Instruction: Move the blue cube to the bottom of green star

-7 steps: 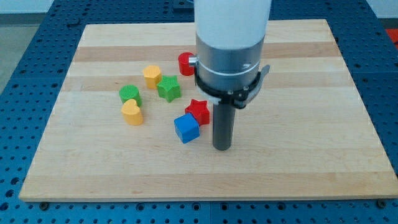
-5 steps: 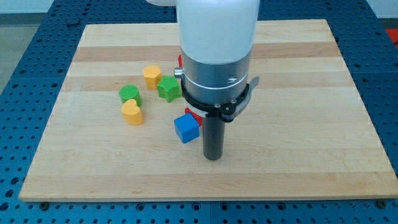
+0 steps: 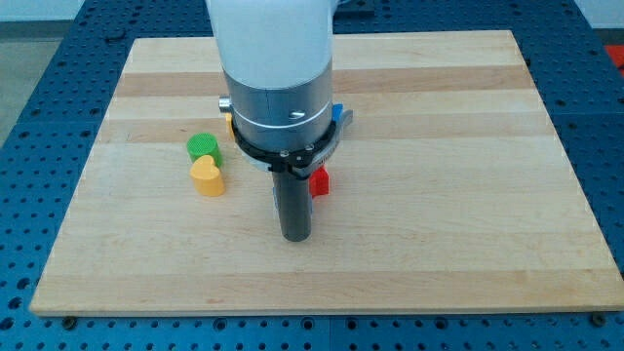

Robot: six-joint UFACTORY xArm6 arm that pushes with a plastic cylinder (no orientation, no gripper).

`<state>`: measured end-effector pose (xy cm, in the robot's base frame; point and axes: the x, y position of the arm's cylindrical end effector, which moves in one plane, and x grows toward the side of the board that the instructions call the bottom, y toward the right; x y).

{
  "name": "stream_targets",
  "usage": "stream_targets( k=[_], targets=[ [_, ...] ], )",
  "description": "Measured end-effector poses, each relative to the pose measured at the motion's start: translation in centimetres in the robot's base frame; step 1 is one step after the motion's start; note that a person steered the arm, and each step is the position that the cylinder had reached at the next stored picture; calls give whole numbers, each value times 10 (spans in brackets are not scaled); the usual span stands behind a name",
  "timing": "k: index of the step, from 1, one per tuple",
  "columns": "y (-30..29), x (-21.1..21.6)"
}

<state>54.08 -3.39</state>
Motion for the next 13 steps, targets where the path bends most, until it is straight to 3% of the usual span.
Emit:
stream_targets(
  k=[2,6,8,10,12,13],
  targets=[
    [7,-12],
    [-38,-38],
    [-10,-20],
    [19,-35],
    [-12,-57],
    [-1,-56]
  ],
)
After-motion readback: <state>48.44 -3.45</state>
